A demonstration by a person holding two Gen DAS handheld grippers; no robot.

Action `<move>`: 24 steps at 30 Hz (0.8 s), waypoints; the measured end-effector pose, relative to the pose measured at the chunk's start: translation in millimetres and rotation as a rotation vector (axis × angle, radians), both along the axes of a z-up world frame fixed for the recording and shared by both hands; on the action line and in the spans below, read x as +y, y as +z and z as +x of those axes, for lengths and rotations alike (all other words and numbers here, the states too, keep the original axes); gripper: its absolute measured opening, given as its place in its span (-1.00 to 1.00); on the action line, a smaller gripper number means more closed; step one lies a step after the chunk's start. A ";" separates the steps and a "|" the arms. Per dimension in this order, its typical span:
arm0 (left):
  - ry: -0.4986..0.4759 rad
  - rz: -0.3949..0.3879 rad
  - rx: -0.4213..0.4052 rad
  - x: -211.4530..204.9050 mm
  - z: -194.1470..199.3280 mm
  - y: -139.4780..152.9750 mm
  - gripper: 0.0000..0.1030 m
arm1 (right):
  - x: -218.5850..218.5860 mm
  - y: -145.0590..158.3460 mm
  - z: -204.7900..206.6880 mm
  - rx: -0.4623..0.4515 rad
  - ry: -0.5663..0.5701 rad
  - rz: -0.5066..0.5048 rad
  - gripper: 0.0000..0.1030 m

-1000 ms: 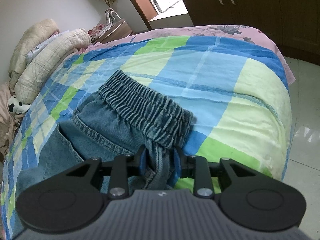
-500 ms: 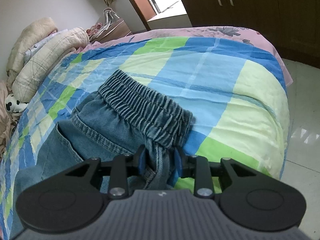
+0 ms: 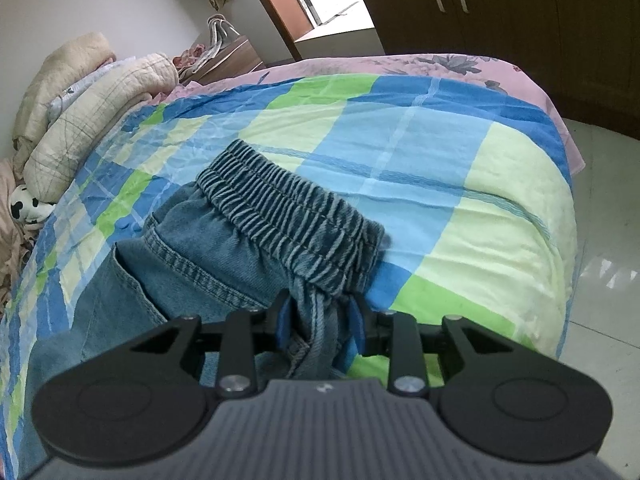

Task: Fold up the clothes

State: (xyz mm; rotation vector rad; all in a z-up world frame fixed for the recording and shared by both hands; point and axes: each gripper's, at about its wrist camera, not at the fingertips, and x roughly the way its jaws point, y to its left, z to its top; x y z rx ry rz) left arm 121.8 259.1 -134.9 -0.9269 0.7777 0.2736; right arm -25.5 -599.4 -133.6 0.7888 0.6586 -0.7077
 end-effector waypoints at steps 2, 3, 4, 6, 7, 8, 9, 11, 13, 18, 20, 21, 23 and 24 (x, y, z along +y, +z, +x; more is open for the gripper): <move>-0.011 0.012 0.008 -1.4 0.5 2.4 -0.57 | 0.9 2.0 0.2 0.000 0.003 0.002 -0.18; -0.015 0.010 0.004 -2.5 -1.5 3.4 -0.54 | 0.8 3.0 -1.8 -0.002 0.006 0.004 -0.18; -0.018 0.005 -0.005 -3.8 -4.5 4.5 -0.47 | 2.1 4.7 -2.8 -0.007 0.011 0.008 -0.16; -0.020 -0.005 -0.011 -5.0 -10.1 4.6 -0.32 | 4.9 7.0 -6.0 -0.023 0.020 0.026 -0.14; -0.022 -0.011 -0.013 -5.6 -12.7 4.7 -0.25 | 6.4 7.7 -8.2 -0.033 0.025 0.039 -0.13; -0.026 -0.016 -0.013 -6.6 -13.8 4.4 -0.24 | 7.9 8.5 -10.4 -0.043 0.029 0.052 -0.13; -0.032 -0.020 -0.011 -8.0 -14.6 3.9 -0.24 | 9.4 9.2 -12.6 -0.054 0.034 0.065 -0.13; -0.040 -0.019 -0.003 -9.9 -14.4 2.4 -0.24 | 13.6 10.4 -17.7 -0.075 0.053 0.090 -0.13; -0.044 -0.028 -0.001 -12.3 -13.1 0.4 -0.26 | 19.5 11.7 -23.2 -0.101 0.074 0.119 -0.13; -0.036 -0.035 0.008 -17.9 -7.7 -2.1 -0.37 | 45.5 9.1 -34.7 -0.187 0.105 0.243 -0.09; -0.026 -0.038 0.014 -19.9 -5.3 -3.6 -0.51 | 51.6 8.1 -34.8 -0.209 0.118 0.282 -0.09; -0.019 -0.038 0.018 -20.3 -4.7 -4.0 -0.55 | 62.1 8.2 -32.8 -0.223 0.141 0.307 -0.09; -0.010 -0.043 0.024 -19.8 -4.2 -4.6 -0.67 | 74.0 9.1 -31.0 -0.239 0.167 0.337 -0.09; -0.007 -0.049 0.026 -19.1 -3.9 -5.0 -0.70 | 84.4 9.3 -27.9 -0.253 0.192 0.368 -0.09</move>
